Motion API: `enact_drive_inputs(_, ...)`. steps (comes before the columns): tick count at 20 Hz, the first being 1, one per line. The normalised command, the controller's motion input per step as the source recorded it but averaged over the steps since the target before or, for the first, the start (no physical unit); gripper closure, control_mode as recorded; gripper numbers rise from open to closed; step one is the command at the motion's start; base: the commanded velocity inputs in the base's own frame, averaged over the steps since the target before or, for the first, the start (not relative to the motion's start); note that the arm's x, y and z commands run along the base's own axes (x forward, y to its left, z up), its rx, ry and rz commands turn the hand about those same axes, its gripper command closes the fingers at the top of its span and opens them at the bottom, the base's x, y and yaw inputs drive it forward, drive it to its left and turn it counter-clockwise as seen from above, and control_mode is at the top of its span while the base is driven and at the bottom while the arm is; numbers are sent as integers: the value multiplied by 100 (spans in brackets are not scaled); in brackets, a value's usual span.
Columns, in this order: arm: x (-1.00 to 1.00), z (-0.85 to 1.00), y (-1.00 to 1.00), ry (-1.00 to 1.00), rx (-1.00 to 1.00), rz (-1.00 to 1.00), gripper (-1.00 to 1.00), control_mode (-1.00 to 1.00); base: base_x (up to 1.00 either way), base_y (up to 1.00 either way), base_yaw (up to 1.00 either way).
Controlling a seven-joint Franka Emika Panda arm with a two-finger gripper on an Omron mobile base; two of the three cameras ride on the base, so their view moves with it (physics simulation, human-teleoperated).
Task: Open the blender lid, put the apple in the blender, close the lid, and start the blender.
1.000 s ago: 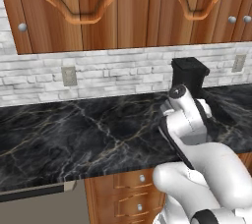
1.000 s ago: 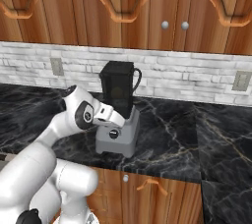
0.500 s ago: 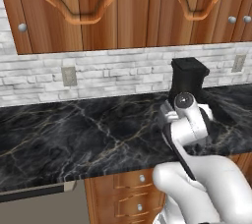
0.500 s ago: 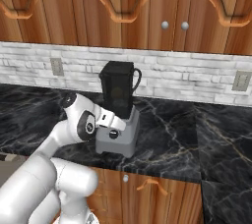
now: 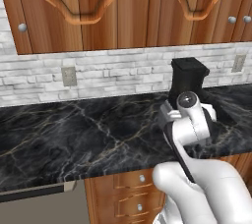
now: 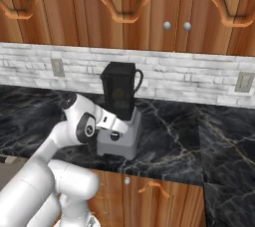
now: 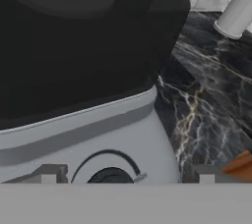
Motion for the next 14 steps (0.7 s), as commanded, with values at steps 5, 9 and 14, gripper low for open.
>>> enact_drive_inputs(5, -46, 61, 0, 0, 0, -1, -100, -100, 0, 0, 0)
enact_drive_inputs(9, -44, 56, 0, 0, 0, -1, -100, -100, 0, 0, 0)
enact_drive_inputs(14, -60, 45, 0, -3, 0, -1, -100, -100, 0, 0, 0)
